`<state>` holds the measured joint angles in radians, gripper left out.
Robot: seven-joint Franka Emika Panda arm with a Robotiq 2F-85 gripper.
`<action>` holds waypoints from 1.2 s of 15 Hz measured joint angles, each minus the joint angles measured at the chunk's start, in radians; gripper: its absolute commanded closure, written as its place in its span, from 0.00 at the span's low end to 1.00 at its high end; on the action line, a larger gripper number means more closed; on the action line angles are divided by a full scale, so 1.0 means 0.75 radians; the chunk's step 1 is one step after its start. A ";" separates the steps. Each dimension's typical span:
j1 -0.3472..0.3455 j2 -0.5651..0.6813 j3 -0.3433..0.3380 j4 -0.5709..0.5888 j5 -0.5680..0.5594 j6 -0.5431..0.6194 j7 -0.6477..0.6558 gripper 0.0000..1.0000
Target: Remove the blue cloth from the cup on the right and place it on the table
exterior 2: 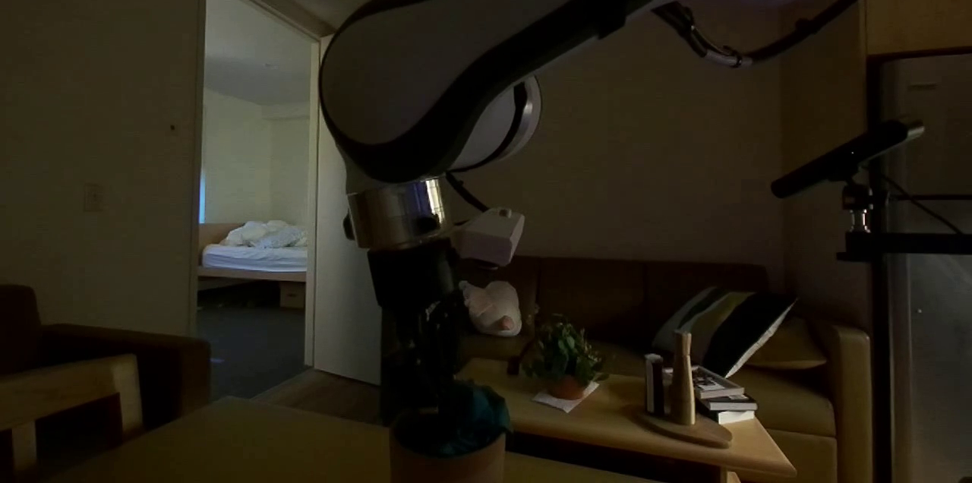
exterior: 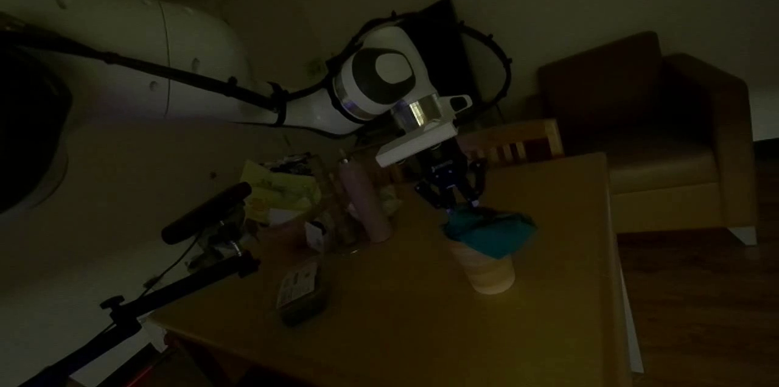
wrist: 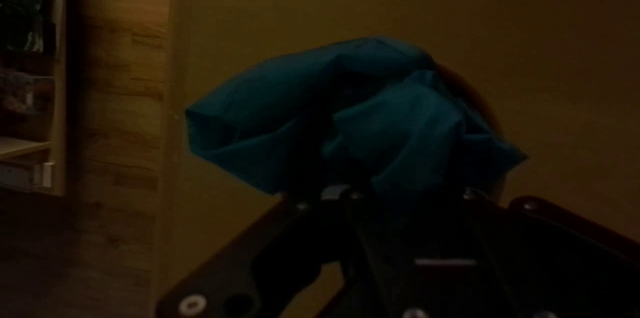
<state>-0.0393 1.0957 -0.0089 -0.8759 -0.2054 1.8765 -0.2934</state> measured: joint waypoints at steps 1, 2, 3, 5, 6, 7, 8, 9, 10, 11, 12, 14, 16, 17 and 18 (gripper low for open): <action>0.000 0.001 0.000 0.001 0.000 -0.001 0.000 1.00; -0.001 0.001 0.000 0.001 0.000 -0.003 0.000 1.00; -0.001 0.001 0.000 0.002 0.000 -0.004 0.000 1.00; -0.002 0.001 0.000 0.004 0.000 -0.005 0.000 1.00; -0.002 0.000 0.000 0.005 0.000 -0.005 0.000 0.99; -0.003 -0.004 0.000 0.006 0.000 -0.005 0.000 0.99; -0.004 -0.010 0.000 0.006 0.000 -0.005 0.001 0.99; -0.004 -0.019 0.000 0.006 0.000 -0.005 0.001 0.99; -0.004 -0.030 0.000 0.006 0.000 -0.005 0.002 0.99; -0.005 -0.043 0.000 0.006 0.000 -0.005 0.002 0.99; -0.004 -0.057 0.000 0.005 0.000 -0.005 0.002 0.99; -0.004 -0.086 0.000 0.005 0.000 -0.005 0.002 0.99; -0.002 -0.116 0.000 0.003 0.000 -0.004 0.003 0.99; -0.001 -0.131 0.000 0.002 0.000 -0.004 0.003 0.99; 0.000 -0.147 0.000 0.000 0.000 -0.003 0.003 0.99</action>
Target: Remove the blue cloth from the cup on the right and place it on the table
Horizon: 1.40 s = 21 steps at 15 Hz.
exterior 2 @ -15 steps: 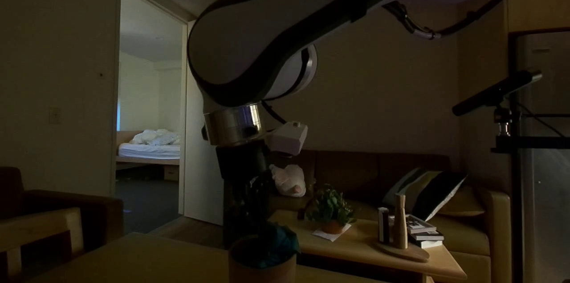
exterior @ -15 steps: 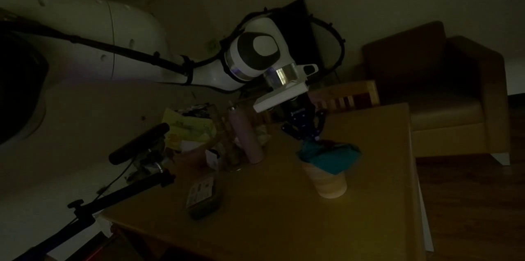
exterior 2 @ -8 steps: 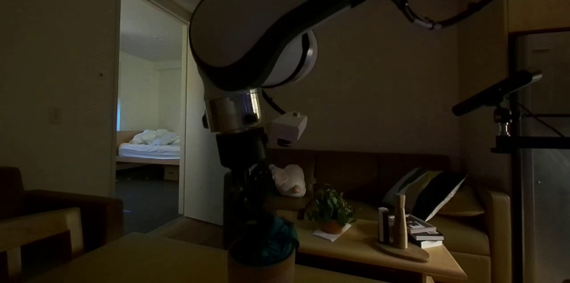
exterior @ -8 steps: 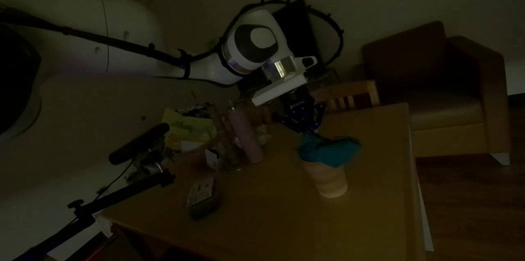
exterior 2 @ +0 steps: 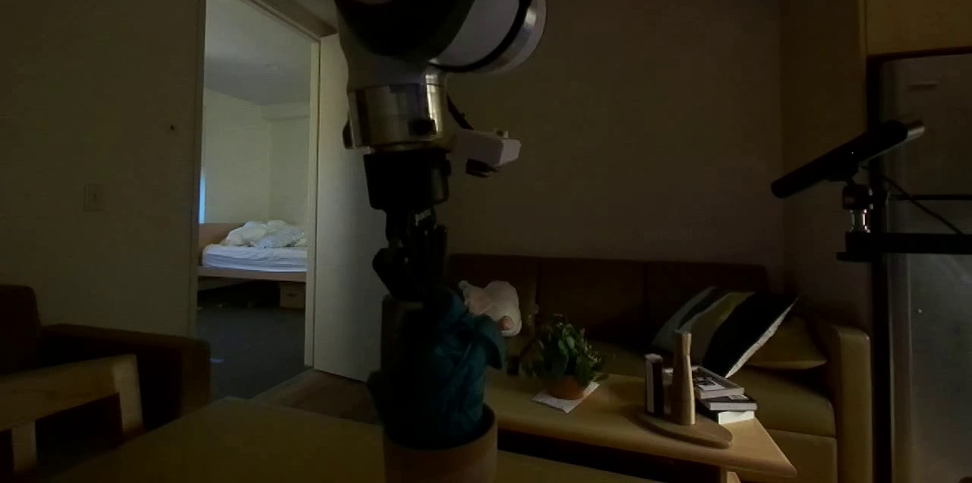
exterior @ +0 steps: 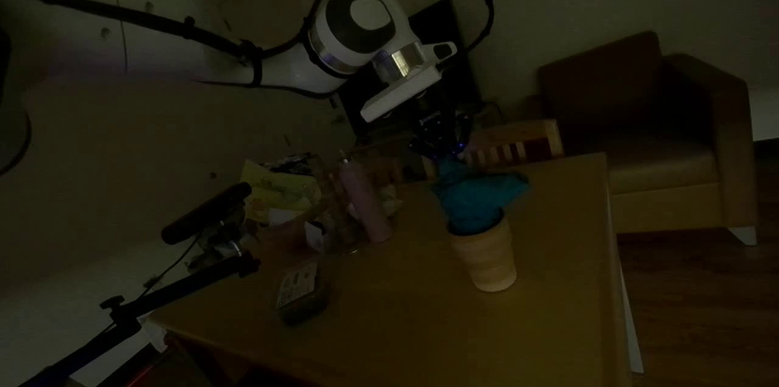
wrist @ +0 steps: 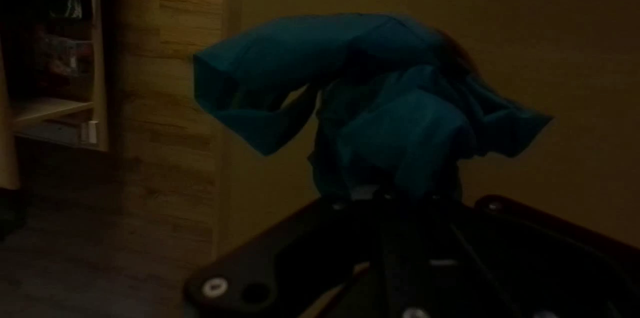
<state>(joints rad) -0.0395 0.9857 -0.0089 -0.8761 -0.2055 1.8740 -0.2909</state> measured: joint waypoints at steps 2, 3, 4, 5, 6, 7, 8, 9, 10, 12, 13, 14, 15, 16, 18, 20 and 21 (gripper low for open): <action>0.003 -0.033 0.000 -0.005 0.000 0.003 0.000 0.99; 0.006 -0.050 0.000 -0.009 0.000 0.008 0.001 0.99; 0.009 -0.068 0.000 -0.015 0.000 0.014 0.001 0.99; 0.014 -0.086 0.000 -0.022 0.000 0.019 0.002 0.99; 0.019 -0.107 0.000 -0.035 -0.001 0.029 0.003 0.99; 0.025 -0.127 0.000 -0.052 -0.002 0.043 0.003 0.99; 0.032 -0.148 0.000 -0.070 -0.003 0.056 0.004 0.99; 0.038 -0.168 0.000 -0.090 -0.004 0.069 0.004 0.99; 0.046 -0.185 0.000 -0.110 -0.004 0.082 0.004 0.99; 0.060 -0.207 0.005 -0.146 -0.004 0.108 0.003 0.99; 0.067 -0.209 0.011 -0.162 -0.004 0.124 -0.003 0.99; 0.073 -0.209 0.020 -0.178 -0.005 0.143 -0.009 0.99; 0.081 -0.208 0.026 -0.198 -0.008 0.164 -0.027 0.99; 0.091 -0.207 0.032 -0.220 -0.014 0.183 -0.048 0.99; 0.111 -0.199 0.040 -0.260 -0.024 0.206 -0.105 0.99; 0.124 -0.186 0.053 -0.288 -0.035 0.205 -0.184 0.99; 0.127 -0.176 0.060 -0.300 -0.039 0.203 -0.228 0.99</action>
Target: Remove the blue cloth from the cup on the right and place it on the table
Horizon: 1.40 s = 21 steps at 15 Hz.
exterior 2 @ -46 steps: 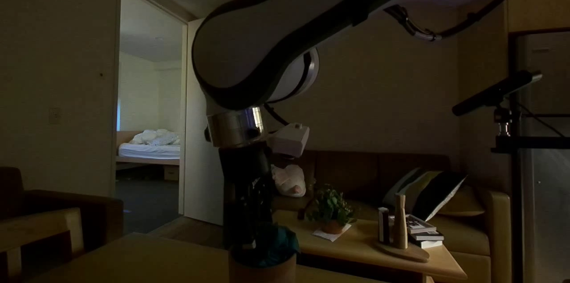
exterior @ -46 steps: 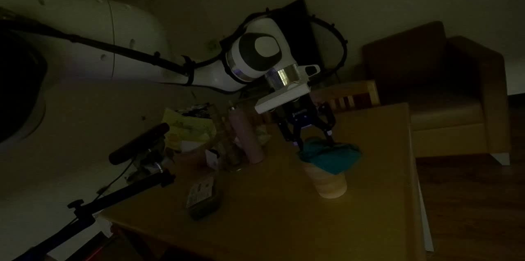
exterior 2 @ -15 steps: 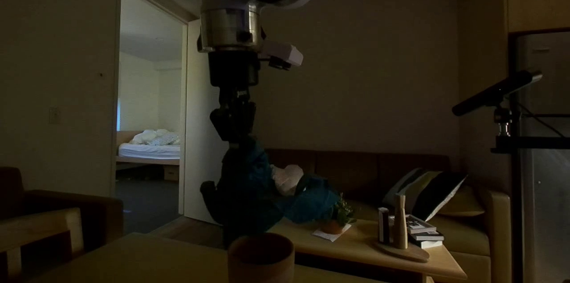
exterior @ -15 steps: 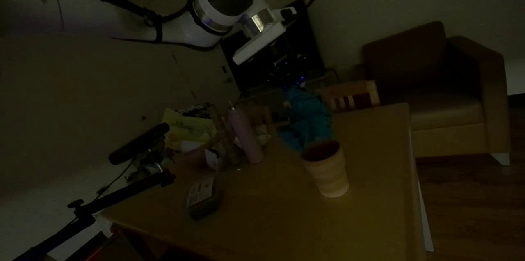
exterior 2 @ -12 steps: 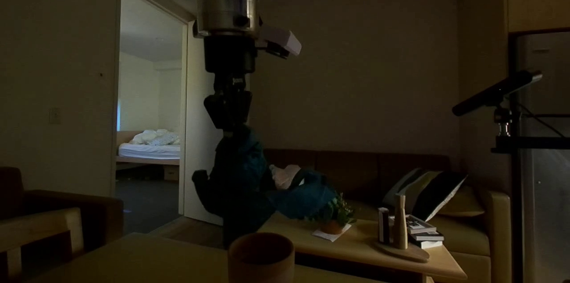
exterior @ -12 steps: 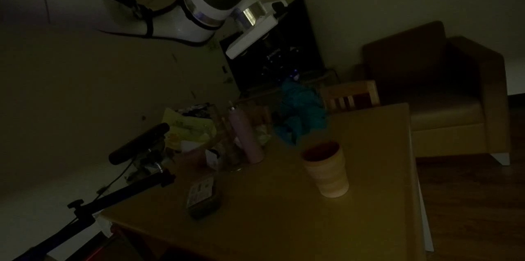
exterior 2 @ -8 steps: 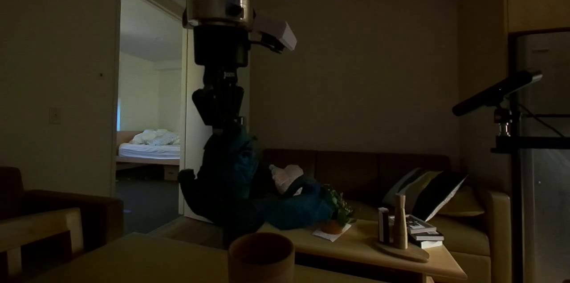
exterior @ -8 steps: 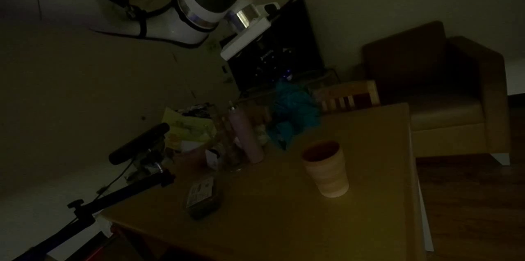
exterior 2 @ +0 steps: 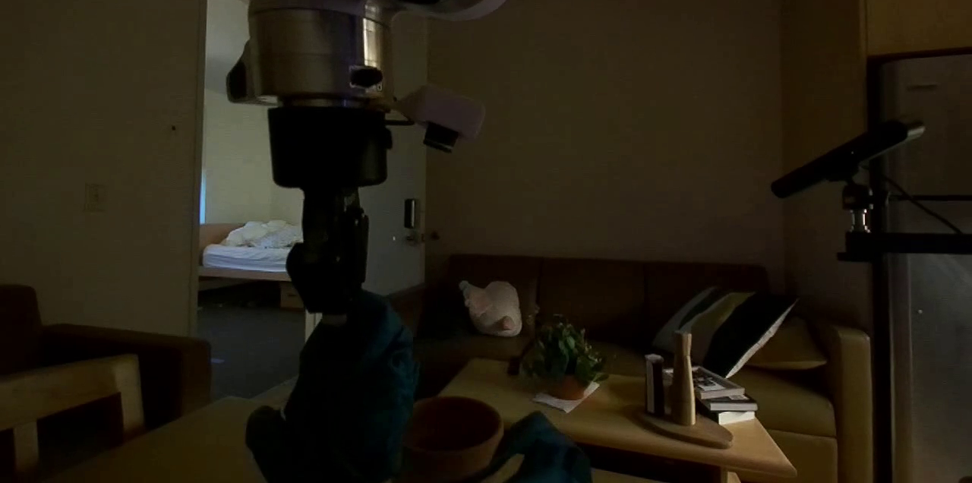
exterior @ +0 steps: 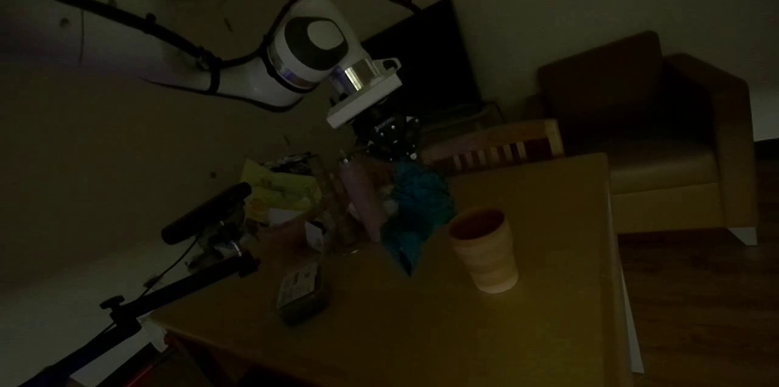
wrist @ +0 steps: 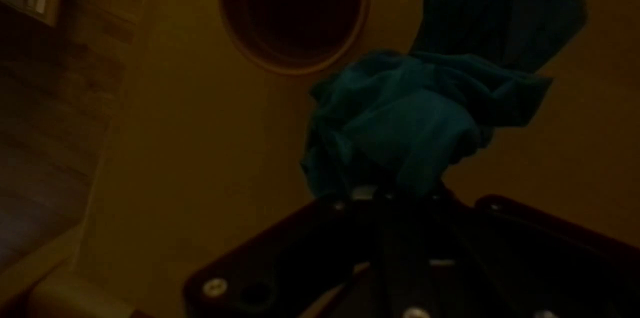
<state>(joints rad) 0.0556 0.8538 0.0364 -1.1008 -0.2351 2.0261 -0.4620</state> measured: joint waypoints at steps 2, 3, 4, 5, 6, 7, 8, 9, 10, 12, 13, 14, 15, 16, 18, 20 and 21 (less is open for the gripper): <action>0.003 0.022 0.011 -0.013 -0.003 -0.026 -0.089 0.99; 0.003 0.034 0.013 -0.015 -0.004 -0.039 -0.126 0.99; 0.003 0.046 0.013 -0.016 -0.010 -0.051 -0.157 0.90; 0.003 0.058 0.013 -0.016 -0.024 -0.060 -0.175 0.73; 0.003 0.067 0.012 -0.016 -0.038 -0.064 -0.192 0.64; 0.003 0.075 0.010 -0.016 -0.050 -0.067 -0.201 0.57; 0.003 0.082 0.007 -0.016 -0.059 -0.069 -0.214 0.48; 0.003 0.087 0.005 -0.016 -0.070 -0.072 -0.219 0.42; 0.003 0.091 0.002 -0.016 -0.080 -0.073 -0.220 0.33; 0.002 0.096 -0.009 -0.016 -0.093 -0.073 -0.220 0.20; -0.001 0.098 -0.016 -0.016 -0.096 -0.073 -0.219 0.12; -0.006 0.099 -0.023 -0.016 -0.096 -0.073 -0.219 0.05; -0.012 0.099 -0.031 -0.016 -0.096 -0.073 -0.219 0.00; -0.022 0.099 -0.038 -0.016 -0.096 -0.073 -0.217 0.00; -0.051 0.099 -0.044 -0.016 -0.095 -0.069 -0.214 0.00; -0.083 0.098 -0.044 -0.015 -0.088 -0.055 -0.213 0.00; -0.097 0.096 -0.044 -0.015 -0.083 -0.044 -0.212 0.00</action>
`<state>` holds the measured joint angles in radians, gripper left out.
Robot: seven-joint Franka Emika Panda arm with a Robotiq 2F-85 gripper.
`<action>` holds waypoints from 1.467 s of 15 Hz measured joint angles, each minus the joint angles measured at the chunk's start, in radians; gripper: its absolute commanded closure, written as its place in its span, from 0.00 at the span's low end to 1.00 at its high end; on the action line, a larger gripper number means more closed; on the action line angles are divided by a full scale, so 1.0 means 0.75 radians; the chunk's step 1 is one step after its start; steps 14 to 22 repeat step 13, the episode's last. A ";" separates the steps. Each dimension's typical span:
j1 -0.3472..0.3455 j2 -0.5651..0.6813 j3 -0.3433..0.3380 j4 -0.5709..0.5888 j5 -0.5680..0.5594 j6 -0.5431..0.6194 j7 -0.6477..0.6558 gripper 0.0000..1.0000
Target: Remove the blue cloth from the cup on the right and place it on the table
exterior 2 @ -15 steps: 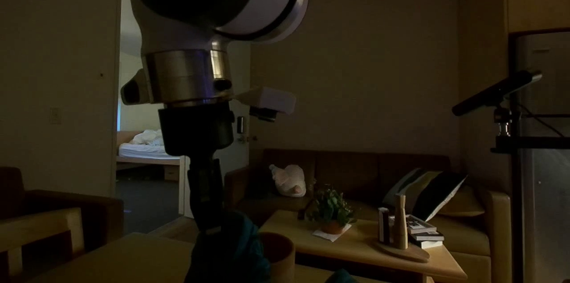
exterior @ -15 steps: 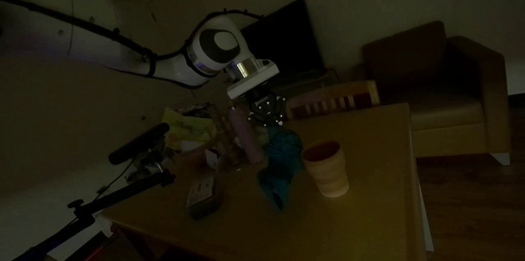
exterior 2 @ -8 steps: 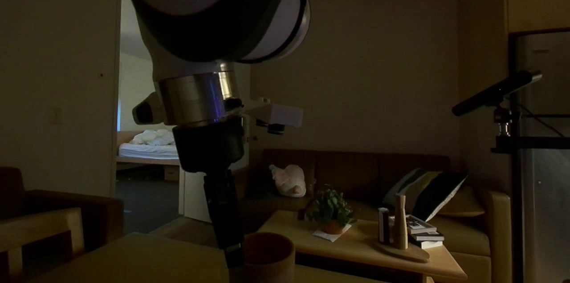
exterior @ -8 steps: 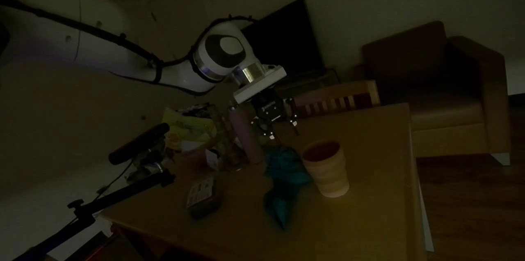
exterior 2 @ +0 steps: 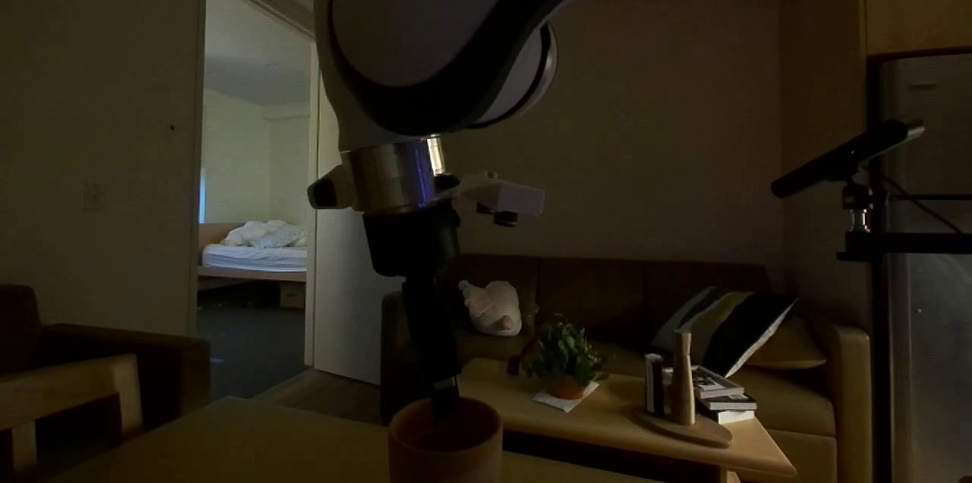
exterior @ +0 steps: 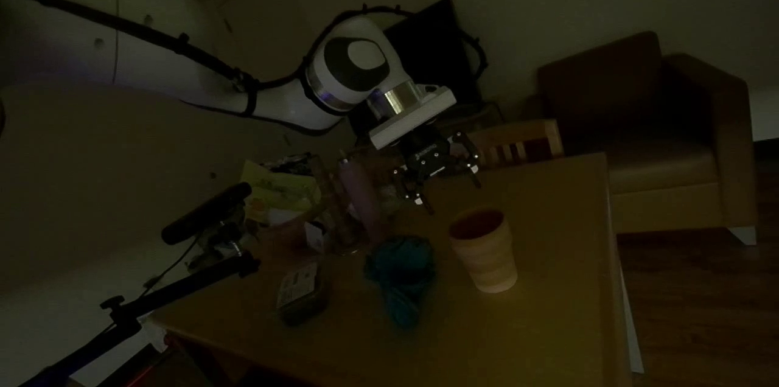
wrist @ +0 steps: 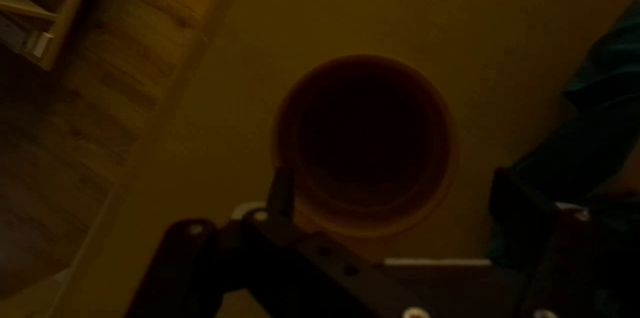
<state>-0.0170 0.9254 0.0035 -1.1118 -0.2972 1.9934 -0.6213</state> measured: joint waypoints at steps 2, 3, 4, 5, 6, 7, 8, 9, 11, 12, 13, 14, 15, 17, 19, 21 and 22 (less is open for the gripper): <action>-0.014 -0.015 0.001 -0.003 0.004 0.031 0.002 0.00; -0.017 -0.029 0.004 -0.009 0.008 0.043 0.003 0.00; -0.017 -0.047 0.006 -0.018 0.011 0.055 0.010 0.00; -0.016 -0.071 0.012 -0.036 0.011 0.073 0.025 0.00; -0.014 -0.100 0.018 -0.063 0.011 0.099 0.034 0.00; -0.010 -0.133 0.024 -0.101 0.011 0.130 0.049 0.00; -0.006 -0.170 0.030 -0.148 0.011 0.168 0.061 0.00; -0.005 -0.209 0.036 -0.201 0.011 0.212 0.076 0.00; -0.005 -0.281 0.043 -0.309 0.011 0.296 0.103 0.00; -0.005 -0.306 0.044 -0.347 0.011 0.312 0.106 0.00; -0.005 -0.322 0.044 -0.370 0.011 0.317 0.106 0.00; -0.005 -0.322 0.044 -0.370 0.011 0.317 0.106 0.00; -0.005 -0.322 0.044 -0.370 0.011 0.317 0.106 0.00; -0.005 -0.322 0.044 -0.370 0.011 0.317 0.106 0.00; -0.005 -0.322 0.044 -0.370 0.011 0.317 0.106 0.00; -0.005 -0.322 0.044 -0.370 0.011 0.317 0.106 0.00; -0.005 -0.322 0.044 -0.370 0.011 0.317 0.106 0.00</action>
